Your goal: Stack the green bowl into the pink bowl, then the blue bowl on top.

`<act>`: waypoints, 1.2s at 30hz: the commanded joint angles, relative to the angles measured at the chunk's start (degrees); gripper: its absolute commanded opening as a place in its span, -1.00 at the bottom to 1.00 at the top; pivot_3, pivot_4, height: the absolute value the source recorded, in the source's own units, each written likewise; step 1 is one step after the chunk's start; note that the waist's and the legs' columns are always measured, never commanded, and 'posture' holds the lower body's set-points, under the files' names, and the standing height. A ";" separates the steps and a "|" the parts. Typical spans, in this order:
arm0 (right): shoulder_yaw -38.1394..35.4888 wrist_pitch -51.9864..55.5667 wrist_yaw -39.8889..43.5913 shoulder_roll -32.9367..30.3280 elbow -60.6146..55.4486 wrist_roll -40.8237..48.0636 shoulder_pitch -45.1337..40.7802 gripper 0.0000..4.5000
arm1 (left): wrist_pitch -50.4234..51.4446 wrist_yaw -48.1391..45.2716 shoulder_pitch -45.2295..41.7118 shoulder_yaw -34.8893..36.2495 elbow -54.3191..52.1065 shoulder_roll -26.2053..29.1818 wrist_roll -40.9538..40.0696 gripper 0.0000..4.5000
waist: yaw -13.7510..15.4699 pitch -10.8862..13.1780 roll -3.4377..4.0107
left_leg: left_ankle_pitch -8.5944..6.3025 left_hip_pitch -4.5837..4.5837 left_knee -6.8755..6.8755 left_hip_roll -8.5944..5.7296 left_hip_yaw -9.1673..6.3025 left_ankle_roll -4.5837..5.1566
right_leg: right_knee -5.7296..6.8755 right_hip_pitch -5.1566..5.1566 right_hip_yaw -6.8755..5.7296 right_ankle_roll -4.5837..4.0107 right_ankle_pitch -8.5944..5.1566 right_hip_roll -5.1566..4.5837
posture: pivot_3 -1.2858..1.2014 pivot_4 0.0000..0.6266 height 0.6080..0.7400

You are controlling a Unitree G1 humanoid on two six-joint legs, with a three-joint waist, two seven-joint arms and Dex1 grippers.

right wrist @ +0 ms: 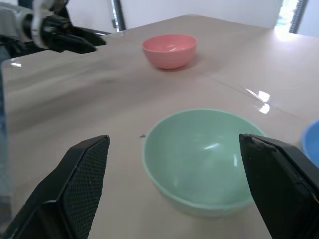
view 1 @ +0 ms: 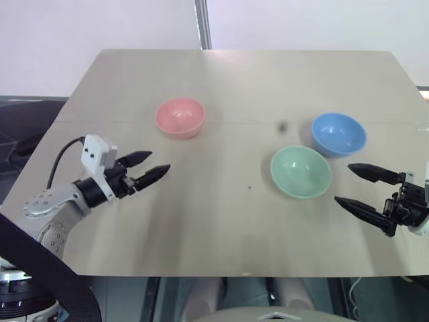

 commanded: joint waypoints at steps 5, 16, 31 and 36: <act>-0.79 -0.30 0.40 -0.40 -0.93 0.86 -0.82 1.00 | -9.53 -2.64 -7.11 -5.74 7.00 4.44 10.77 0.65 | 0.03 -0.01 -0.02 | 0.00 -0.01 0.01 -0.02 0.03 0.00 | 0.00 0.00 -0.02 0.00 0.00 0.00 | 0.03 -0.52 1.00; 0.43 -0.43 -0.05 -0.39 0.07 -0.18 -2.95 1.00 | -36.40 -20.23 -33.06 -23.50 35.84 8.59 28.70 0.65 | -0.17 -0.02 -0.04 | 0.01 -0.28 0.16 -0.27 0.15 0.00 | -0.02 -0.15 -0.18 0.00 0.01 0.00 | 0.03 -0.52 1.00; -2.26 -1.10 -3.21 0.64 -2.60 -0.15 0.22 1.00 | -52.98 -22.42 -51.90 -32.62 67.01 -3.00 40.74 0.48 | -0.66 0.00 -0.14 | 0.01 -0.34 0.45 -0.39 0.01 0.02 | 0.37 -0.18 -0.28 0.00 0.00 0.01 | 0.03 -0.52 1.00; -2.94 -1.35 -3.91 0.95 -3.16 -0.23 1.09 1.00 | -55.37 -22.55 -54.08 -33.24 71.13 -4.22 42.52 -0.41 | -1.27 0.00 -0.17 | 0.01 -0.36 0.73 -0.44 -0.05 0.02 | 0.65 -0.17 -0.30 0.01 -0.01 -0.01 | 0.03 -0.52 1.00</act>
